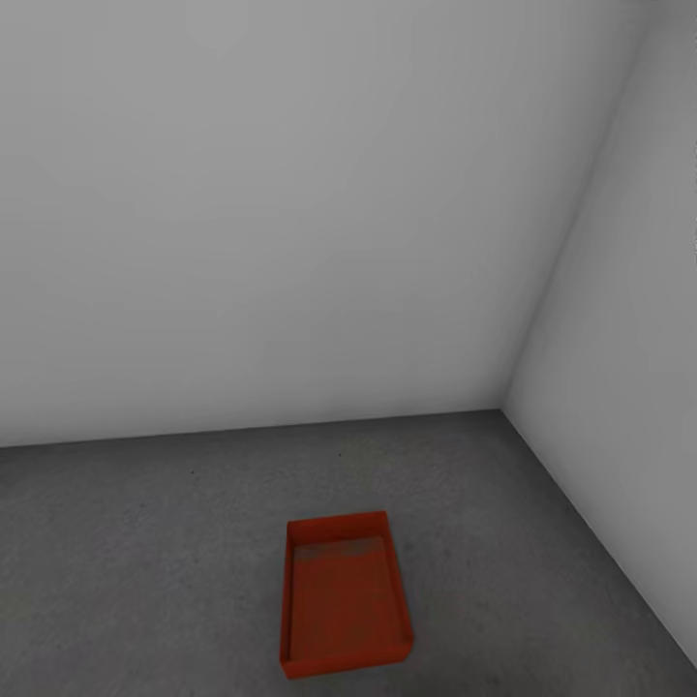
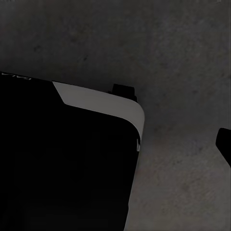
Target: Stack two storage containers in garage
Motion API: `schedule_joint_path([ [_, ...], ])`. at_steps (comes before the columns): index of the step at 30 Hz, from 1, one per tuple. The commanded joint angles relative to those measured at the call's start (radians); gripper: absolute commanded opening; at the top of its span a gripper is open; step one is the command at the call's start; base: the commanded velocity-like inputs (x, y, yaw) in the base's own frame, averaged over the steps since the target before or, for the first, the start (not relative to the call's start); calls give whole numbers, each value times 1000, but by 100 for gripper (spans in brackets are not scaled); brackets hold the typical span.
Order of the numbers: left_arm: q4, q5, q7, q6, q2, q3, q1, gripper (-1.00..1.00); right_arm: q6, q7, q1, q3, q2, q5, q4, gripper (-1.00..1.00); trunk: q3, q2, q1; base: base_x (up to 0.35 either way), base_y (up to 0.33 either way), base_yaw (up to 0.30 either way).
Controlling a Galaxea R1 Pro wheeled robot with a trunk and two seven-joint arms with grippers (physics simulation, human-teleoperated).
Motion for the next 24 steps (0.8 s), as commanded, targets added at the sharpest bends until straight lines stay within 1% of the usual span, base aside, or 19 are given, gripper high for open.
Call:
schedule_joint_path([
  [1, 0, 5, 2, 3, 0, 4, -1, 100, -5, 0, -1, 8, 1, -9, 3, 100, 1, -1, 0, 0, 0, 0],
  [13, 0, 4, -1, -1, 0, 3, -1, 100, -5, 0, -1, 8, 1, -8, 3, 100, 19, -1, 0, 0, 0, 0],
  [20, 1, 5, -1, 0, 2, 4, -1, 100, 1, 1, 0, 8, 0, -5, 4, 100, 22, -1, 0, 0, 0, 0],
  [24, 2, 5, -4, 4, 4, 4, 1, 100, 8, 5, 16, 9, -2, -3, 4, 100, 22, -1, 0, 0, 0, 0],
])
